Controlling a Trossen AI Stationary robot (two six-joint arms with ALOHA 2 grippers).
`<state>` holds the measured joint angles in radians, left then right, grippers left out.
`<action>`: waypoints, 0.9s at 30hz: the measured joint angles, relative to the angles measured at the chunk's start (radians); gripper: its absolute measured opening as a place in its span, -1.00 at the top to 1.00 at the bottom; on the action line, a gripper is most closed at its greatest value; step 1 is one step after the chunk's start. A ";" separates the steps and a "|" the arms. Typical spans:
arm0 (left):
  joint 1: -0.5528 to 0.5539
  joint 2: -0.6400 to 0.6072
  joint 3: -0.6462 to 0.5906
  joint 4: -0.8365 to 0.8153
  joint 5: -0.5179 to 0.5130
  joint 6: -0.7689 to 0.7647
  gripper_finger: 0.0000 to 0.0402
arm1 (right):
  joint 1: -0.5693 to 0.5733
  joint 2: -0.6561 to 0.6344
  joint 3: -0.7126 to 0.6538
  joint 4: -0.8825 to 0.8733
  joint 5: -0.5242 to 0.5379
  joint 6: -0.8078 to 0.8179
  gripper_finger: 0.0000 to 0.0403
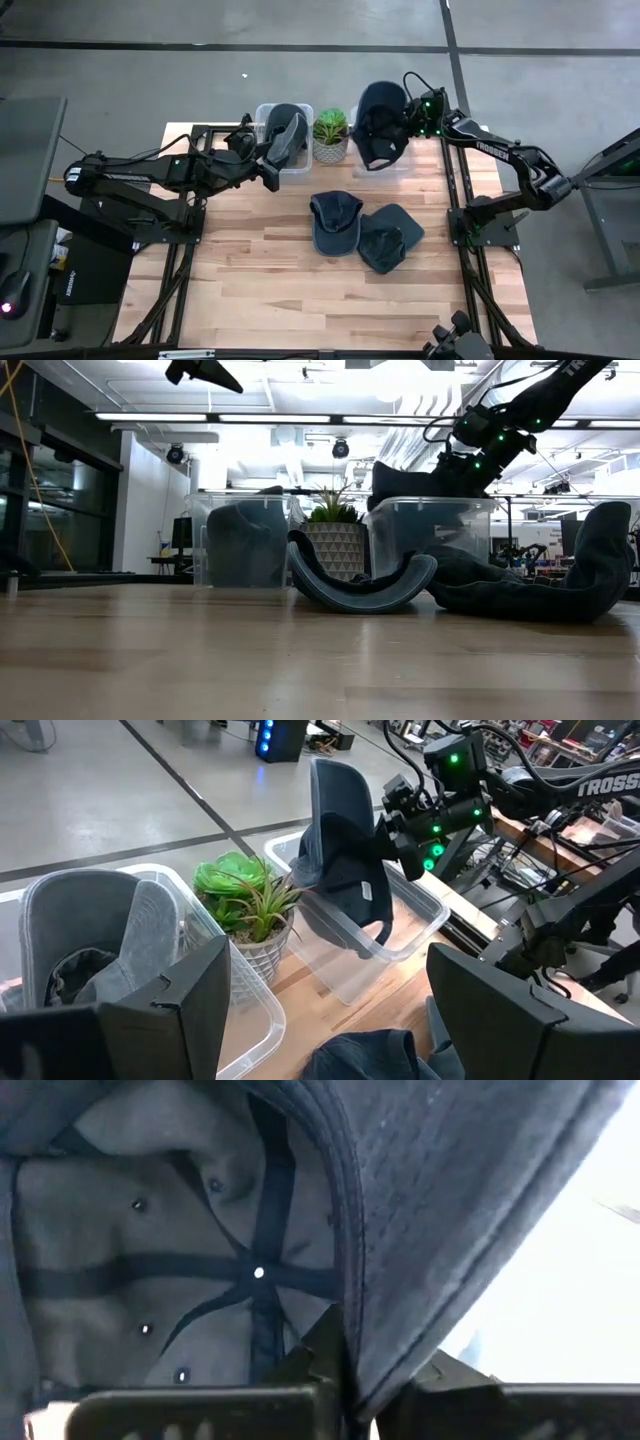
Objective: Pick & Place hat
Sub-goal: Put the left blue cap into the right transparent bin
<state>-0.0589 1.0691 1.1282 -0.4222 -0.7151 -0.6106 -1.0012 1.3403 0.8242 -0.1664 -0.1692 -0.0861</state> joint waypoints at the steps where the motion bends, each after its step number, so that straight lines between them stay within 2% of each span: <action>1: 0.000 0.000 0.000 0.000 0.001 0.000 -0.39 | 0.000 0.000 0.000 0.002 0.001 0.004 0.81; 9: 0.000 0.000 0.000 -0.020 0.013 -0.034 -0.39 | 0.000 -0.006 0.000 0.006 -0.007 0.006 0.40; 16: 0.000 0.000 0.000 -0.054 0.026 -0.075 -0.39 | 0.000 -0.078 0.000 0.005 0.003 -0.006 0.07; 20: 0.000 0.000 0.000 -0.053 0.025 -0.075 -0.39 | 0.000 -0.126 0.000 0.005 0.007 -0.011 0.00; 27: 0.000 0.000 0.000 -0.054 0.025 -0.076 -0.39 | 0.000 -0.197 0.000 -0.015 0.078 -0.025 0.00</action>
<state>-0.0589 1.0695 1.1282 -0.4758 -0.6903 -0.6861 -1.0012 1.1434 0.8238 -0.1819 -0.0916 -0.1107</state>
